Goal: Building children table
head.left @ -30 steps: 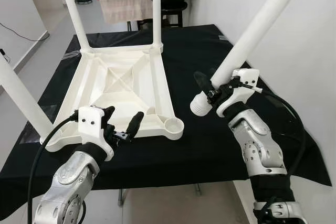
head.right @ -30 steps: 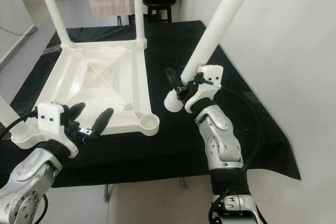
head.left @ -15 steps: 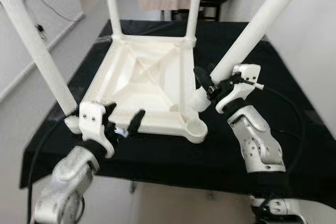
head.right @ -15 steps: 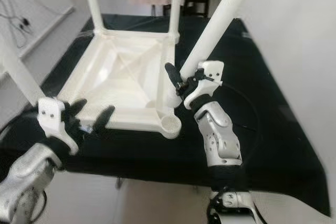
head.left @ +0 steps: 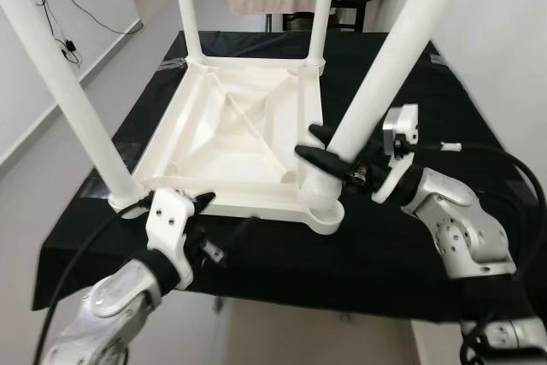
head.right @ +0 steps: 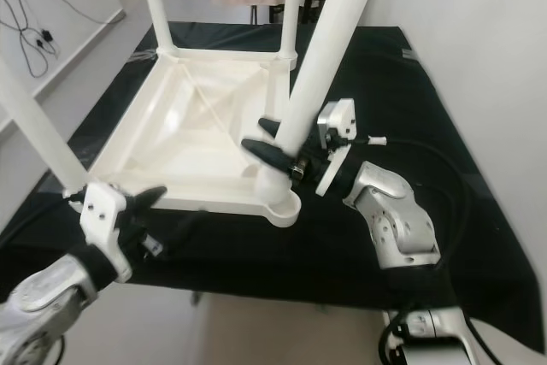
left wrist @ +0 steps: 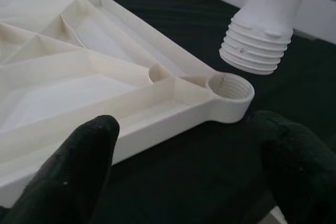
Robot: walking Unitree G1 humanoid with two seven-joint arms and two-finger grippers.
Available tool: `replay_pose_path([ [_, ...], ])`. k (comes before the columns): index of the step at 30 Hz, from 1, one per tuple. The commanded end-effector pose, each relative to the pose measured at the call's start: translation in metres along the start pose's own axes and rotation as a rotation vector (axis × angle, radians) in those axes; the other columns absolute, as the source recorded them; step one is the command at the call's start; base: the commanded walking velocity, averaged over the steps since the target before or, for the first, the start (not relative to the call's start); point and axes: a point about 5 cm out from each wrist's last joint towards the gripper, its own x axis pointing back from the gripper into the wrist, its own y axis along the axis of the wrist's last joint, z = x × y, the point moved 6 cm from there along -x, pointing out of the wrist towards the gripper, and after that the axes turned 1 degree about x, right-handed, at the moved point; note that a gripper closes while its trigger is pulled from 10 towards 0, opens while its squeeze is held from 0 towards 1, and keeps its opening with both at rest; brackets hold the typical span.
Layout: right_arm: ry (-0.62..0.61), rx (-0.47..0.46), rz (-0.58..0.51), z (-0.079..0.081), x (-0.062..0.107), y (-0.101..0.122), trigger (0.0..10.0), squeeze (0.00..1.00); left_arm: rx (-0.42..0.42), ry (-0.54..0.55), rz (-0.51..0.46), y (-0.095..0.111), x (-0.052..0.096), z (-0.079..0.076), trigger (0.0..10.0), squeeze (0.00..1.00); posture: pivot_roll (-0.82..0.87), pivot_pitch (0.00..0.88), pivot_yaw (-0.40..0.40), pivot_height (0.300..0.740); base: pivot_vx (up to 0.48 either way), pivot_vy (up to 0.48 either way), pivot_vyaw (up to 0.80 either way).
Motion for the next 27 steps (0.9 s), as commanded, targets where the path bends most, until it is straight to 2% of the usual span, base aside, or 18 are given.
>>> replay_pose_path([
  [1, 0.055, -0.001, -0.003, 0.006, -0.005, 0.003, 10.0, 0.0, -0.002, -0.045, 0.016, 0.0, 0.003, -0.009, 0.0, 0.0, 0.09, 0.212, -0.047, 0.74, 0.0, 0.0, 0.0],
  [5, 0.123, -0.013, 0.008, 0.006, -0.008, 0.007, 10.0, 0.0, 0.018, -0.124, 0.042, 0.005, 0.016, -0.024, 0.0, 0.0, 0.09, 0.27, -0.044, 0.74, 0.0, 0.0, 0.0],
  [9, 0.125, -0.012, 0.004, 0.002, -0.009, 0.01, 10.0, 0.0, 0.035, -0.124, 0.044, 0.006, 0.019, -0.026, 0.0, 0.0, 0.09, 0.288, -0.042, 0.74, 0.0, 0.0, 0.0],
  [14, 0.172, -0.016, -0.035, 0.001, -0.012, 0.022, 10.0, 0.0, 0.05, -0.132, 0.073, 0.005, 0.03, -0.038, 0.0, 0.0, 0.12, 0.316, -0.039, 0.74, 0.0, 0.0, 0.0],
  [27, 0.202, -0.002, -0.049, -0.007, -0.004, 0.032, 10.0, 0.0, 0.051, -0.12, 0.094, 0.006, 0.038, -0.039, 0.0, 0.0, 0.1, 0.335, -0.025, 0.74, 0.0, 0.0, 0.0],
])
